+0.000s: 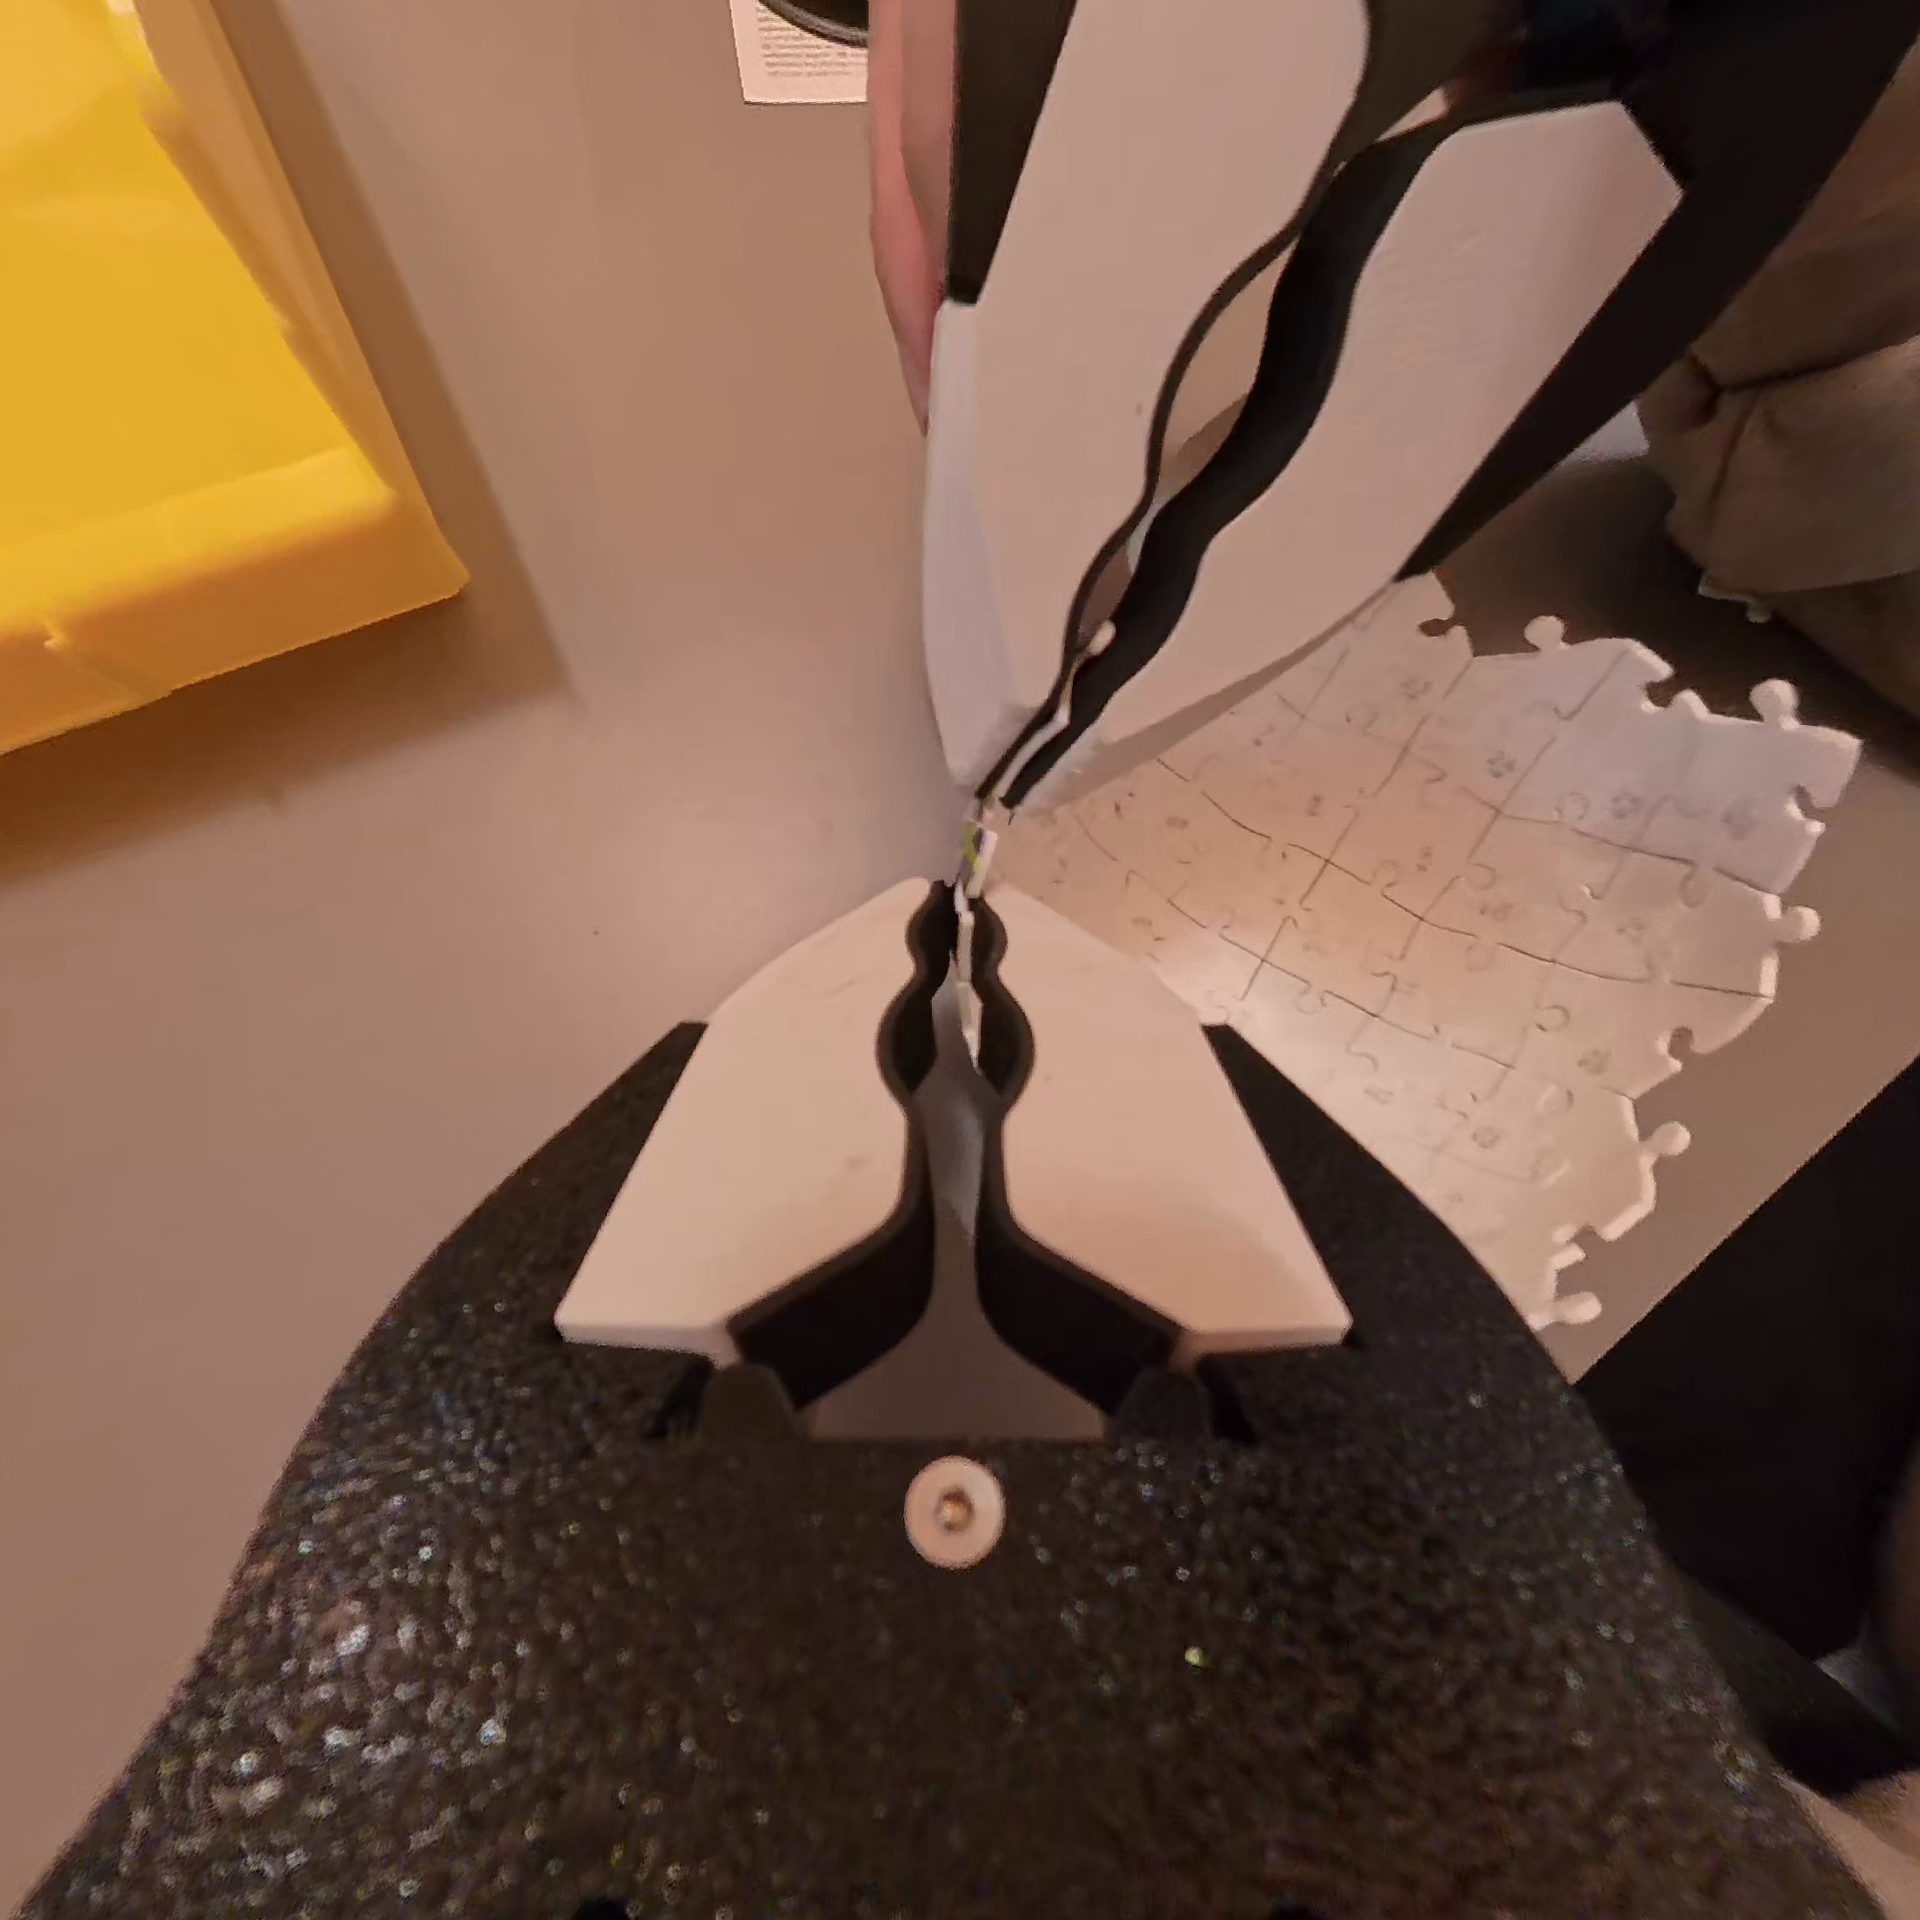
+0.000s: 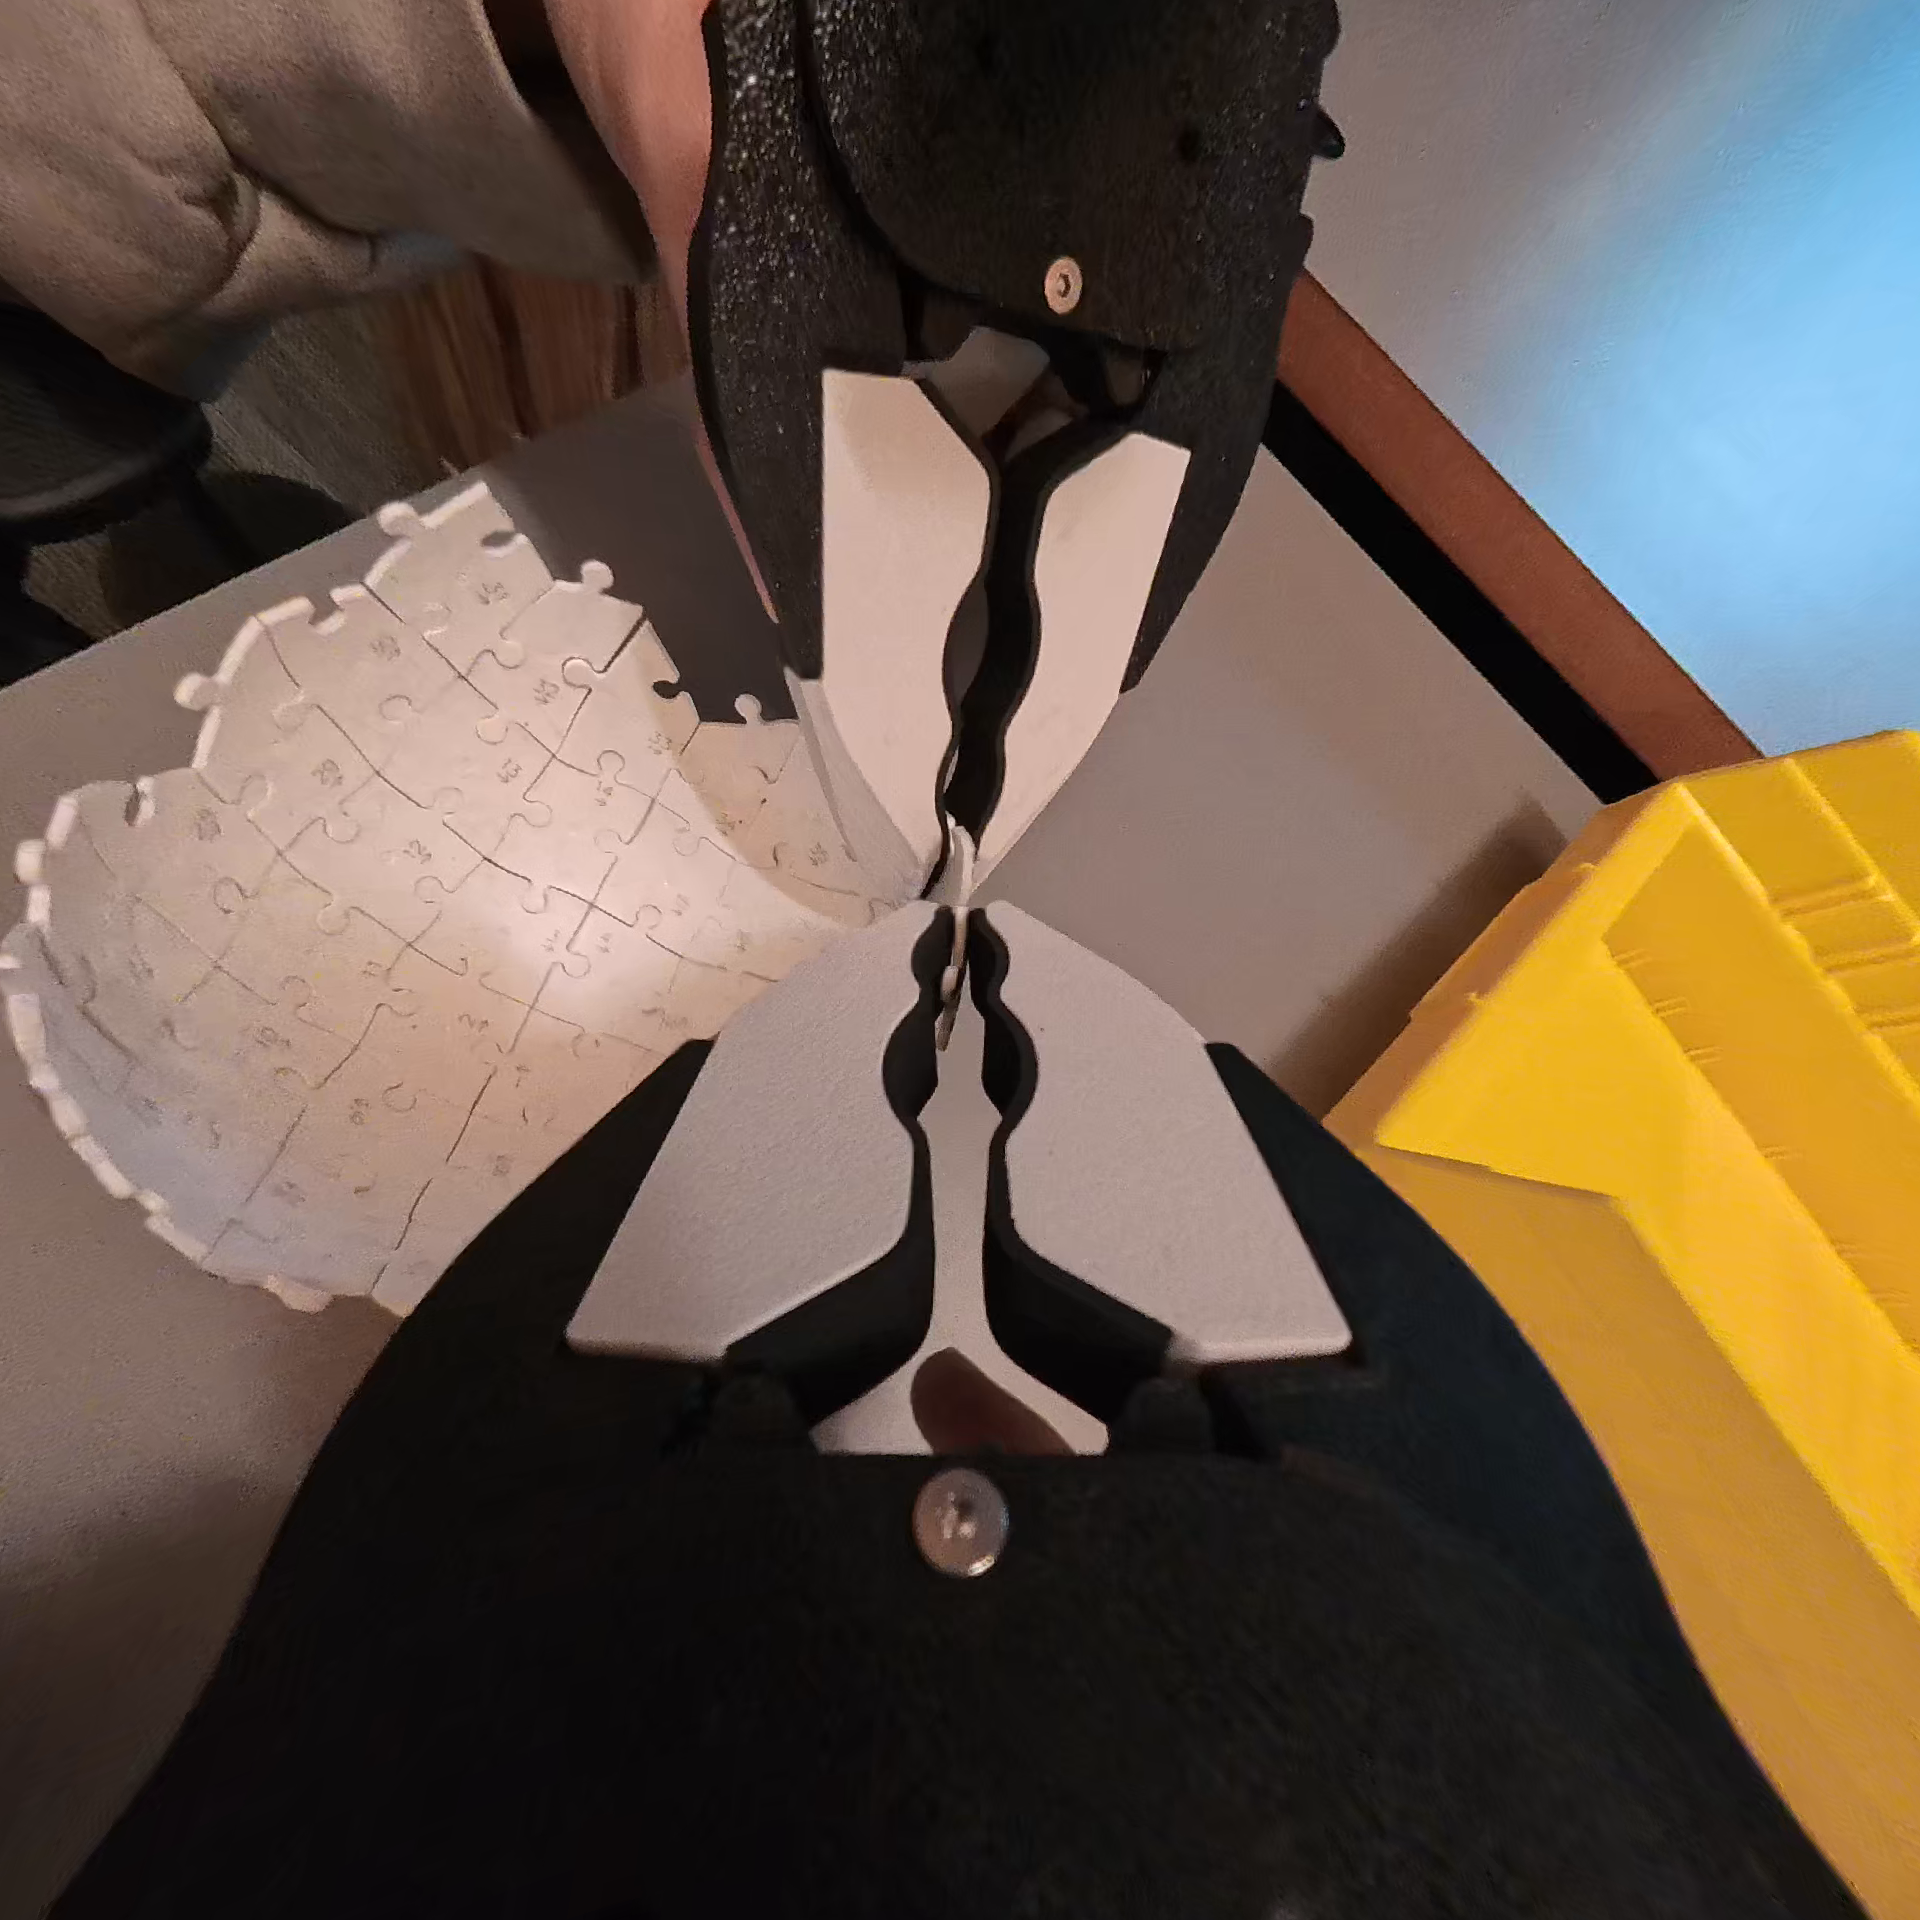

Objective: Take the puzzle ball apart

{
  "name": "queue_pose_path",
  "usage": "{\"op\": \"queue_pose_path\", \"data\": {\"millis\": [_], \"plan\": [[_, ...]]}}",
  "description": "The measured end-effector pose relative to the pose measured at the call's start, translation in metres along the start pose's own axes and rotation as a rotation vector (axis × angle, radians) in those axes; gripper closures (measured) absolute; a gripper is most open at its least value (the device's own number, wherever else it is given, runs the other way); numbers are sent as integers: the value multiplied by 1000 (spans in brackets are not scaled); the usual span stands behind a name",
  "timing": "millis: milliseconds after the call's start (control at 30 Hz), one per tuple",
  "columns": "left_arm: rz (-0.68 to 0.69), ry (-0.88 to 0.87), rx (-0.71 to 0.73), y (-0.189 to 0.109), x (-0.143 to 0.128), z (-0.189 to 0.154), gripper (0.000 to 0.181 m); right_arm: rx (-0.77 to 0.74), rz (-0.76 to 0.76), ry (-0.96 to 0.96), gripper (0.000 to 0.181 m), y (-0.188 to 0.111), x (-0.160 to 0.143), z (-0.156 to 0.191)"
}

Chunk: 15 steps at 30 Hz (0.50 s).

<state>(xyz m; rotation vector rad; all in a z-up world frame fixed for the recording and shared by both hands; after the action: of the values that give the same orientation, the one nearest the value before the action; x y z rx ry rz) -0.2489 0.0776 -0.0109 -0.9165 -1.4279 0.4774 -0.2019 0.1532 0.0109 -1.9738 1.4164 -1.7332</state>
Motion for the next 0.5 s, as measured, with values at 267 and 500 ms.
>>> {"op": "queue_pose_path", "data": {"millis": [267, 500], "plan": [[25, 9, 28, 2, -1, 2, 180, 4, 59, -23, 178, -5, -2, -2], [21, 23, 20, 5, 1, -1, 176, 56, 64, 18, 178, -16, 0, 0]]}}
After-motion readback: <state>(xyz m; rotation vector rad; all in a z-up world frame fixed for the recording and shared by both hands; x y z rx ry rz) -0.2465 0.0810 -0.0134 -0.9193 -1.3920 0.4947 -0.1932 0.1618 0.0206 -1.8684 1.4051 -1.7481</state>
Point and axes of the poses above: each gripper's, where its closed fingertips meet, y out along the fingers, x out of its top, z = x × y across the jaws, the point moved 6 cm from there along -y, back along the fingers, and after that the axes turned 3 degrees about z, right-handed, at the moved point
